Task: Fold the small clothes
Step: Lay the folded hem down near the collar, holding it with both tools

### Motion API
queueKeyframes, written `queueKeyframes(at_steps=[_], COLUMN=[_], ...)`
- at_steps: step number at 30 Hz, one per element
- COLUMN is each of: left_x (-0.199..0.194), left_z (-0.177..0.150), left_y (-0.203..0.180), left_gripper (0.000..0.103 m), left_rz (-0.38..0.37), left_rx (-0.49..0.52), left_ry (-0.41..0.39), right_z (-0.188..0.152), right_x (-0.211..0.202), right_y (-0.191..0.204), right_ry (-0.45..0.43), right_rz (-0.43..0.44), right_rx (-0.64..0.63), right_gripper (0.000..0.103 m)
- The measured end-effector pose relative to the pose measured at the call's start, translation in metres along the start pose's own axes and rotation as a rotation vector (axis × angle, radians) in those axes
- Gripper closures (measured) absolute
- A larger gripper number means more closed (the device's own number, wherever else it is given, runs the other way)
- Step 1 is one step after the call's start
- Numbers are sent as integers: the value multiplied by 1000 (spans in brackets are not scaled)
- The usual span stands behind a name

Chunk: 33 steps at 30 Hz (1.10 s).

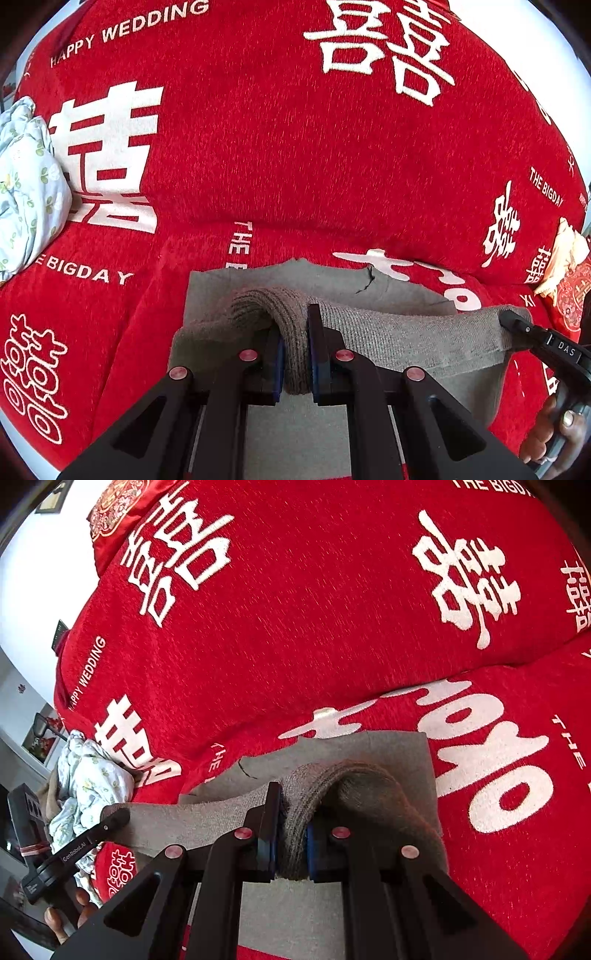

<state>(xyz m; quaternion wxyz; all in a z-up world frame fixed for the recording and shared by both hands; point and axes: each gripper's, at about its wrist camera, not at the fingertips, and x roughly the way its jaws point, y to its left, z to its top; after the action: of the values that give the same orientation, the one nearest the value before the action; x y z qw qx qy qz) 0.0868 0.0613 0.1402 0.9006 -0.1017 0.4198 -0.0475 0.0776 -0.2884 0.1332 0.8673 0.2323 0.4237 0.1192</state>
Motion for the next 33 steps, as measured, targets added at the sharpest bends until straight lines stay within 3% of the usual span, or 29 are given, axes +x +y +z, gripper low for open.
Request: queueKeyframes(at_steps=[33], left_x=[113], left_z=[7], left_y=[6], left_gripper=[91], left_rz=[52], left_rx=[-13], left_ry=[183], right_z=[8], right_x=[102], right_y=[-55], right_ry=[152], right_rz=[-56], right_rx=[127], right_gripper=[91])
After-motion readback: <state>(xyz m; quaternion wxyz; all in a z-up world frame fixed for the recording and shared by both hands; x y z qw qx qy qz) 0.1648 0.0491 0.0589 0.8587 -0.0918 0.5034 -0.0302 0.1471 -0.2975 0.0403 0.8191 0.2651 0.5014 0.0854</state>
